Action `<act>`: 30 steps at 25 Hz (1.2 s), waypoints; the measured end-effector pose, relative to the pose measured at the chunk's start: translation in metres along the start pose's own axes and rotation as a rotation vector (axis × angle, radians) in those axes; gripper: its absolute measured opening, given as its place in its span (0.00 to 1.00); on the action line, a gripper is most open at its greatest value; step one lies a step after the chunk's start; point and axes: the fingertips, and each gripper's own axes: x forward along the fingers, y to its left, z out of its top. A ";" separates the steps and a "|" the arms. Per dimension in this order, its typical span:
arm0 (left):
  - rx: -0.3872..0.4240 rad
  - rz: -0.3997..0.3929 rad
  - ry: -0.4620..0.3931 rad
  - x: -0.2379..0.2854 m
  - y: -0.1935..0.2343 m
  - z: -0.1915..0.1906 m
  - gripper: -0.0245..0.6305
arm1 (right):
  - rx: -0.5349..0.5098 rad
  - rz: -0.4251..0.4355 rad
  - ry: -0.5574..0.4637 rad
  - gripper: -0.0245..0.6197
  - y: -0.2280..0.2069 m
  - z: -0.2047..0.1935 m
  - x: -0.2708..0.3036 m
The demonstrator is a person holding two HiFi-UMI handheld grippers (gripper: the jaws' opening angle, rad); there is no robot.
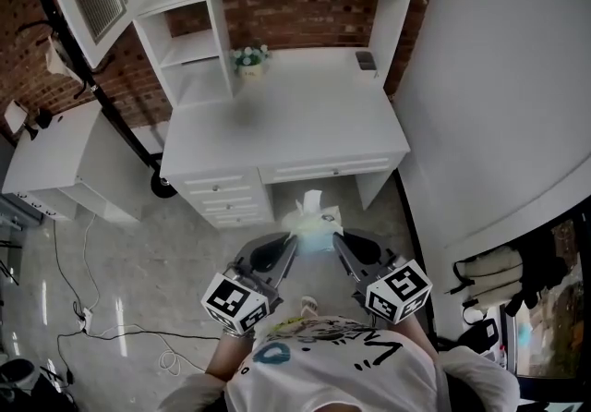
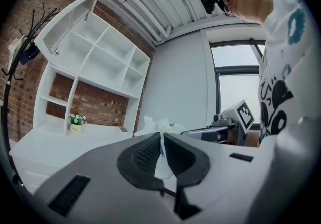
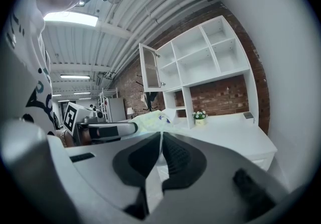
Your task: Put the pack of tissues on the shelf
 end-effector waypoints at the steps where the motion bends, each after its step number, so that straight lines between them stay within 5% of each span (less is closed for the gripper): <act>1: 0.003 0.002 0.000 0.003 0.002 0.000 0.07 | 0.001 0.004 -0.001 0.09 -0.003 0.001 0.002; 15: -0.011 0.036 0.002 0.032 0.053 0.000 0.07 | 0.014 0.025 0.037 0.09 -0.035 0.006 0.050; 30: -0.012 0.000 -0.017 0.056 0.171 0.038 0.07 | 0.047 -0.053 0.014 0.09 -0.065 0.048 0.165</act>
